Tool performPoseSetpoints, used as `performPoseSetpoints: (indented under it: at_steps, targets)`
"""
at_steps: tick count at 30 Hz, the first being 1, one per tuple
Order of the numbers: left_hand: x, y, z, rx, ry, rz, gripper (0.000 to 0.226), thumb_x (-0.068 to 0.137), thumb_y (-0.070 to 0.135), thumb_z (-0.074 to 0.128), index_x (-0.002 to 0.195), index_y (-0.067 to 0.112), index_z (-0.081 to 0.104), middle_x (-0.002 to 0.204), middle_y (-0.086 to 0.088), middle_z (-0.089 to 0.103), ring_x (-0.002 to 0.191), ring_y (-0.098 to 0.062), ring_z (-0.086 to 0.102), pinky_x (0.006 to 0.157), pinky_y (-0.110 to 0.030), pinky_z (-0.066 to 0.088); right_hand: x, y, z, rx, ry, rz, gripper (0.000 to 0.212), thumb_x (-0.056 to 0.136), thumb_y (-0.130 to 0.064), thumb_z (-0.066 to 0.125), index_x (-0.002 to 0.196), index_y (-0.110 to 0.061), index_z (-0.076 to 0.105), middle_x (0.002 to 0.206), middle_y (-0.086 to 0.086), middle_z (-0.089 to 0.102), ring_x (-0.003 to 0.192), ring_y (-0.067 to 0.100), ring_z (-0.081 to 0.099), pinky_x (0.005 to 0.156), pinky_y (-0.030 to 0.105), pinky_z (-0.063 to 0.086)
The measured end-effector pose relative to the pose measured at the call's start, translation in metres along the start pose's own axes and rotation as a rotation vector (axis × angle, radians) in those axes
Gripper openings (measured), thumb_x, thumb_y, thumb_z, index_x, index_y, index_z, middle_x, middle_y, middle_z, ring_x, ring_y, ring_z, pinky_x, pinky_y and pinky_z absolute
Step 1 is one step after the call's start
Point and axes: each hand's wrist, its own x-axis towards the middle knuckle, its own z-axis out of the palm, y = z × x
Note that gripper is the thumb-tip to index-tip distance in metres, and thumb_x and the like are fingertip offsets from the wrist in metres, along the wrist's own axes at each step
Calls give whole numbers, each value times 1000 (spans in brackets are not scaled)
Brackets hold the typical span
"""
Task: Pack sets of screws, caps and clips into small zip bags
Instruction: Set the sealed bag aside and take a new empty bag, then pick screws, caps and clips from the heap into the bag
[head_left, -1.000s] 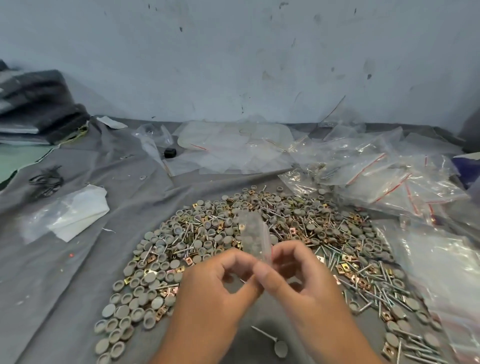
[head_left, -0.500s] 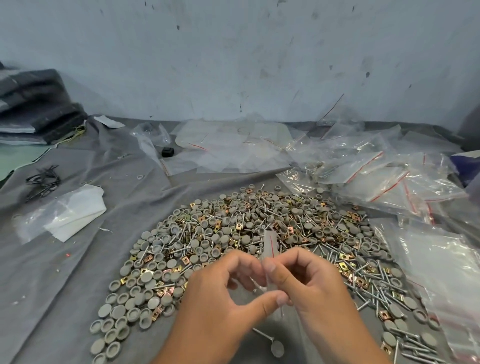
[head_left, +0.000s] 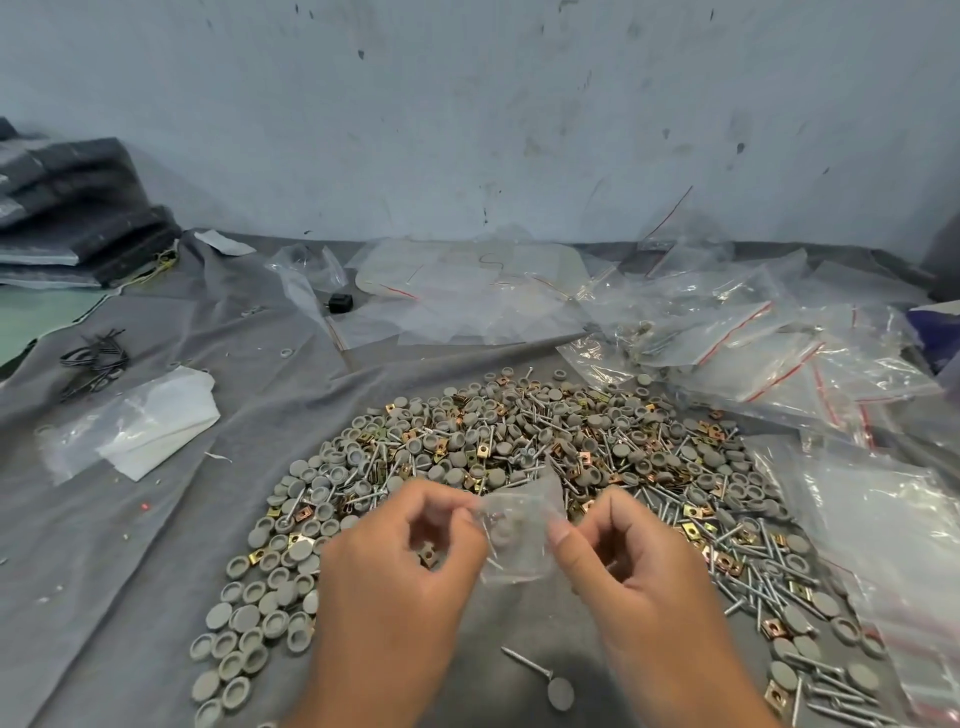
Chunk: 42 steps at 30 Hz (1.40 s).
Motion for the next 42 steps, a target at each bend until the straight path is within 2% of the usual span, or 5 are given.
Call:
performPoseSetpoints:
  at_steps: [12,19,25,32,42]
  targets:
    - [-11,-4,7,310,77,368,19,86,15,60,81,23,76,101,13,73,88,-12,70,77,-34,54,-1,1,9,-69,-131,125,14,88,-51,60,91,-38,65,79,-3,73,68,17,69,66,38,58]
    - [8,-14,-8,206,205,128,34,91,-3,67,112,23,75,105,14,64,90,-10,63,86,-15,44,24,26,-17,-412,-202,56,12,90,-51,61,86,-39,62,82,-16,67,75,2,60,67,20,48]
    - [11,-19,-9,295,294,212,27,92,15,55,109,24,74,105,13,47,93,-16,52,90,-7,32,45,50,-5,-757,-199,22,39,96,-59,52,133,-47,51,123,-21,46,118,3,41,96,25,41]
    - [9,-25,-8,369,133,170,37,89,25,42,99,31,77,91,11,39,87,-16,38,77,-35,36,42,55,5,-900,-214,-75,22,98,-52,53,117,-42,55,112,-18,46,109,8,43,88,25,39]
    - [1,-22,1,301,-103,26,26,87,33,58,107,46,67,86,23,39,91,3,43,76,-21,36,39,51,-11,-911,-195,-150,5,105,-36,45,100,-36,44,94,-16,50,87,10,47,73,32,45]
